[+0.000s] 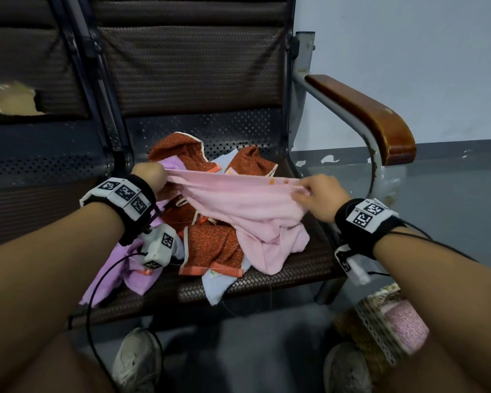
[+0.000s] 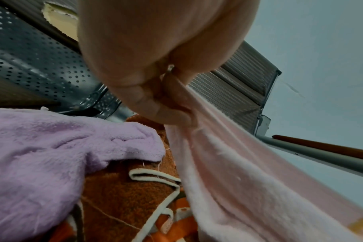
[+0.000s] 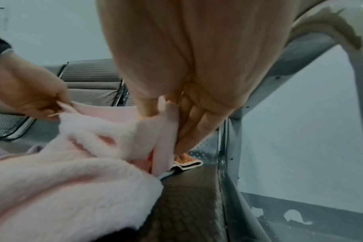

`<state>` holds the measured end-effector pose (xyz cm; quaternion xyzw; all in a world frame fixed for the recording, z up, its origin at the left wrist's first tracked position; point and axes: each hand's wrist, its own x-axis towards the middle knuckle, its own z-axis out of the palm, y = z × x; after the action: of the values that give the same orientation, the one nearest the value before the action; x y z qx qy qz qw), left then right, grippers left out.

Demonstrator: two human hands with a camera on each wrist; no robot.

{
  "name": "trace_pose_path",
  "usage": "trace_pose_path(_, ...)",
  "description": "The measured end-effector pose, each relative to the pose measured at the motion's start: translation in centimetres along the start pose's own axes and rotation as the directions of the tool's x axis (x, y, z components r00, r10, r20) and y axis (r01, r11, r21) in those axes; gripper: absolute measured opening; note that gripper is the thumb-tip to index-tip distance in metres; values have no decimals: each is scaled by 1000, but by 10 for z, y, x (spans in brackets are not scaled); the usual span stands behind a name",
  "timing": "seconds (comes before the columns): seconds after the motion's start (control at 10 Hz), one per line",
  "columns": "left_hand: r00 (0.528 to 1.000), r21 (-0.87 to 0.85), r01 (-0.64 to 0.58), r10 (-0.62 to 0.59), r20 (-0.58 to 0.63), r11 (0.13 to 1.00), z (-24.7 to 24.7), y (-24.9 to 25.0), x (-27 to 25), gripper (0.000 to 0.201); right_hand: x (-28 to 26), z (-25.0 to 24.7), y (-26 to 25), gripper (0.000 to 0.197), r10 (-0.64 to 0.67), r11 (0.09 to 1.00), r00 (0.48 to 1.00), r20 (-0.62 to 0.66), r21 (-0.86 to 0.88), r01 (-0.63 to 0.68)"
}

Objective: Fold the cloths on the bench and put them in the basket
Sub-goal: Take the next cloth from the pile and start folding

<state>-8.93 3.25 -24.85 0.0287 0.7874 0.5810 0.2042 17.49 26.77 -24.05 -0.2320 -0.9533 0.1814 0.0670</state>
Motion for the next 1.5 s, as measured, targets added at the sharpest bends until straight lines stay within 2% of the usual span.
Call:
trace_pose_path(0.1,999,-87,38,-39,-7,995,2,8,-7,30,2,-7,1,19,49,983,991,-126,182,-25)
trace_pose_path(0.2,998,-151,19,-10,60,988,1,8,-14,16,2,-18,-2,44,97,931,978,-186,364,-23)
trace_pose_path(0.3,951,98,-224,196,240,970,0,5,-23,12,5,-25,-5,46,141,927,978,-155,368,-75)
trace_pose_path(0.4,890,406,-456,397,225,792,-5,-1,-24,14,6,-27,-11,38,211,936,961,-180,321,-145)
trace_pose_path(0.5,857,428,-502,499,131,752,-12,1,-24,8,8,-35,-15,32,186,947,954,-235,303,-110)
trace_pose_path(0.6,849,276,-524,521,89,806,-14,10,-22,22,7,-47,-18,33,92,970,971,-219,239,-38)
trace_pose_path(0.7,875,18,-484,485,-12,875,-16,29,-25,35,3,-61,-25,42,28,964,979,-203,263,27)
trace_pose_path(0.8,839,-8,-539,536,-95,842,-14,50,-33,50,2,-80,-34,48,50,931,968,-247,363,45)
trace_pose_path(0.9,809,-36,-579,569,-144,814,-15,76,-44,52,4,-107,-46,51,104,863,960,-261,504,44)
trace_pose_path(1.0,829,-128,-551,523,-197,824,-18,108,-54,43,7,-134,-58,50,166,833,953,-254,554,2)
trace_pose_path(1.1,882,-209,-449,394,-259,869,-19,137,-68,40,12,-154,-72,39,257,756,941,-218,653,-55)
trace_pose_path(1.2,913,-276,-393,338,-227,877,-11,158,-86,33,15,-169,-90,32,330,620,934,-140,778,-102)
trace_pose_path(1.3,940,-371,-334,338,-57,867,7,173,-114,27,13,-174,-110,20,309,488,951,-25,862,-136)
trace_pose_path(1.4,912,-348,-326,389,128,879,30,178,-151,24,11,-173,-129,13,257,464,966,22,874,-143)
trace_pose_path(1.5,796,-227,-470,521,308,853,47,170,-180,35,5,-170,-145,26,137,386,985,106,910,-152)
